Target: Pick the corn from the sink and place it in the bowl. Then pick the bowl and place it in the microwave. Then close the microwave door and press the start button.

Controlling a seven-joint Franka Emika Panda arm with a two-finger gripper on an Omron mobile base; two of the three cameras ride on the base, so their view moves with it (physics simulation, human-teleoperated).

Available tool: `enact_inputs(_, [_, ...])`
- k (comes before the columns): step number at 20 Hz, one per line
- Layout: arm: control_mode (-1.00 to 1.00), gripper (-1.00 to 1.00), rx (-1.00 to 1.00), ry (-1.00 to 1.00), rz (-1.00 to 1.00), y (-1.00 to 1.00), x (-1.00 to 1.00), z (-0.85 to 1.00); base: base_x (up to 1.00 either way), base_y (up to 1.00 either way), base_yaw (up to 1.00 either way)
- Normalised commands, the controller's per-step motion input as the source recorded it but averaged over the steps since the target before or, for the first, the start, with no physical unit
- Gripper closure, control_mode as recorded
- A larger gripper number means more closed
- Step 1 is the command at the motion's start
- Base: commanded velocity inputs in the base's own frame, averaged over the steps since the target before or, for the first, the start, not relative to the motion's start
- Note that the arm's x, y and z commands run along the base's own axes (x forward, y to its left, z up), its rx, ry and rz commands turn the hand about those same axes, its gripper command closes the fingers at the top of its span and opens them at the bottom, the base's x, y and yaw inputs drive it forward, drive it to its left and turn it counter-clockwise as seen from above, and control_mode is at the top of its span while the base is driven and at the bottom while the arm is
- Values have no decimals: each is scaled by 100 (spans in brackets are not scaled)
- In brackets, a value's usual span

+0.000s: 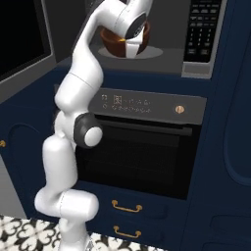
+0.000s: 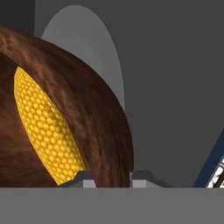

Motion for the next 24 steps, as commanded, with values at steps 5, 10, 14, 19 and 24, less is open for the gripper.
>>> enact_inputs(5, [-100,100,3,0,0,0,50,-2,0,0,0])
enact_inputs(10, [-100,-100,0,0,0,0,-7,-4,0,0,0])
enact_inputs(14, [-100,-100,5,-5,-1,0,-96,-2,0,0,0])
enact_inputs(19, [-100,-100,20,-8,-7,11,-98,-39,0,0,0])
enact_inputs(24, [-100,-100,19,-5,-9,32,-97,-49,0,0,0])
